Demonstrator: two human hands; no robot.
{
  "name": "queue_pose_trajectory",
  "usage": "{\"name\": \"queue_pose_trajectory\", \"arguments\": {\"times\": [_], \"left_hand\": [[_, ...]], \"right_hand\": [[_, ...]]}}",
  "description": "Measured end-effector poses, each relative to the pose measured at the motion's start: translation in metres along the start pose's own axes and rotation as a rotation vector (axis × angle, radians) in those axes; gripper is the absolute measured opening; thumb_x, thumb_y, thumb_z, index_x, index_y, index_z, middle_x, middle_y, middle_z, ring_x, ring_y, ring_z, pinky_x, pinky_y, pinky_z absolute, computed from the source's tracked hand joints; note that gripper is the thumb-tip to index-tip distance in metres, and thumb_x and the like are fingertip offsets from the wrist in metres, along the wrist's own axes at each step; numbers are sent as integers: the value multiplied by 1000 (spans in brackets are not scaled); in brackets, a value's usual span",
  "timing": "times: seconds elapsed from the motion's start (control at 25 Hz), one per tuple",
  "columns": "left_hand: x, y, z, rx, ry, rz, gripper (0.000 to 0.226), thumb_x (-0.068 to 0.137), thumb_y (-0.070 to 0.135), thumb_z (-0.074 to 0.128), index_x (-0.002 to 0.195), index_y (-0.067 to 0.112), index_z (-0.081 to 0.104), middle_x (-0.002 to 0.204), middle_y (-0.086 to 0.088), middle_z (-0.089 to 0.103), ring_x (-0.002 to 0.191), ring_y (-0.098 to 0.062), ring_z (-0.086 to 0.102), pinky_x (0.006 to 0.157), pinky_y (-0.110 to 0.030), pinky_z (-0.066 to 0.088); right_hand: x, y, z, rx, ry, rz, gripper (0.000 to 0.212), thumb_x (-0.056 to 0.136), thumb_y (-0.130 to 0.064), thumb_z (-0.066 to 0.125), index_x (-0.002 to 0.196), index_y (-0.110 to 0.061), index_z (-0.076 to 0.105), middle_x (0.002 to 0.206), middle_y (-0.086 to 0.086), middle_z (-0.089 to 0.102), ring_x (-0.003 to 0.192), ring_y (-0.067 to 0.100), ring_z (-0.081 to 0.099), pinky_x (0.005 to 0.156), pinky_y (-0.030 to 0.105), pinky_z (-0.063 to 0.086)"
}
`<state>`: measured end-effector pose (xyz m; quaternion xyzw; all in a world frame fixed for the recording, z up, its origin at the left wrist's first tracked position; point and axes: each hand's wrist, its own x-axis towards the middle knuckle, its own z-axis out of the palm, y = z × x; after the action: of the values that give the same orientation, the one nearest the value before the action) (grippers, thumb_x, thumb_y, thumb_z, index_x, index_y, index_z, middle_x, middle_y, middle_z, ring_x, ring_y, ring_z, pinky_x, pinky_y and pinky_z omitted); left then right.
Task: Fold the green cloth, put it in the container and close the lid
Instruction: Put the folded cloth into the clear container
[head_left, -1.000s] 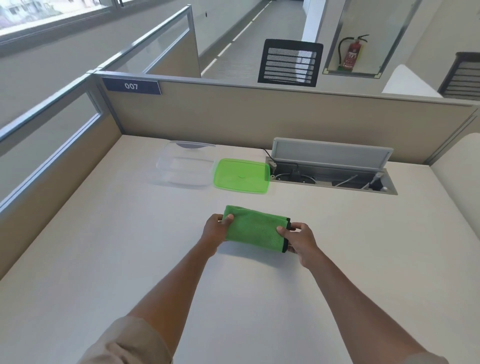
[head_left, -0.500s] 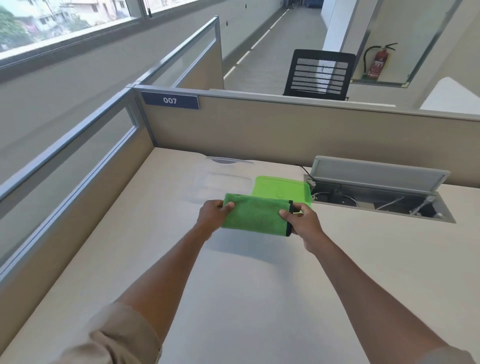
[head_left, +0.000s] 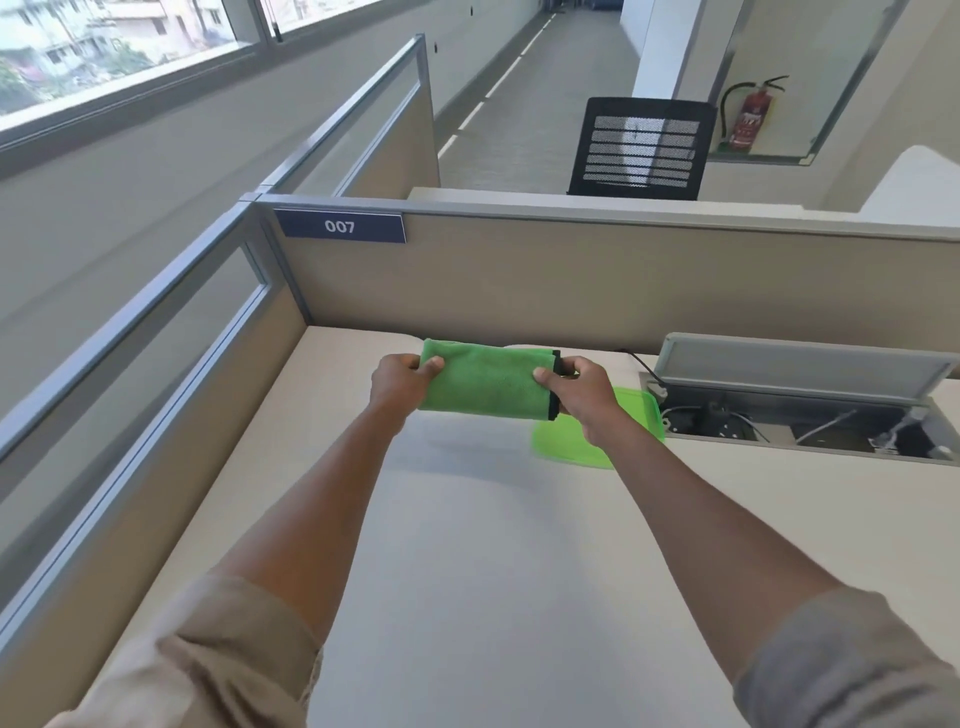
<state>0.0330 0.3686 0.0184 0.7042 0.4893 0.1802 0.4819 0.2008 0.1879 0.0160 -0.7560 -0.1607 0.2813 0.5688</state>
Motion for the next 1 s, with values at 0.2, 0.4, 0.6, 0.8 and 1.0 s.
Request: {"name": "queue_pose_trajectory", "arguments": {"times": [0.2, 0.4, 0.6, 0.8, 1.0], "left_hand": [[46, 10, -4, 117, 61, -37, 40, 89, 40, 64, 79, 2, 66, 77, -7, 62, 70, -26, 54, 62, -31, 41], [62, 5, 10, 439, 104, -43, 33, 94, 41, 57, 89, 9, 64, 99, -14, 68, 93, -35, 59, 74, -35, 44], [64, 1, 26, 715, 145, 154, 31, 97, 39, 53, 106, 11, 63, 105, -13, 68, 112, -34, 49, 84, -40, 36], [58, -10, 41, 927, 126, 243, 22, 96, 31, 55, 103, 11, 61, 98, -13, 70, 112, -31, 47, 85, -39, 33], [51, -19, 47, 1239, 134, 319, 9, 86, 19, 62, 94, 20, 57, 88, 1, 70, 96, -24, 55, 77, -35, 34]], "right_hand": [[33, -12, 23, -194, 45, -63, 30, 76, -34, 80, 94, -16, 64, 85, -4, 64, 82, 18, 59, 73, 30, 44], [55, -8, 40, -520, 52, -84, 37, 74, -38, 78, 94, -11, 62, 91, 2, 64, 88, 24, 57, 73, 32, 45], [61, 0, 47, -807, -4, -98, 34, 73, -34, 75, 95, -14, 57, 92, 5, 64, 85, 28, 59, 63, 31, 42], [58, 2, 52, -1119, -5, -267, 34, 79, -26, 68, 103, -8, 54, 97, 15, 63, 96, 35, 57, 70, 35, 44], [59, 11, 63, -1442, -16, -366, 31, 84, -25, 62, 110, -9, 58, 103, 14, 67, 105, 32, 52, 80, 38, 41]]}}
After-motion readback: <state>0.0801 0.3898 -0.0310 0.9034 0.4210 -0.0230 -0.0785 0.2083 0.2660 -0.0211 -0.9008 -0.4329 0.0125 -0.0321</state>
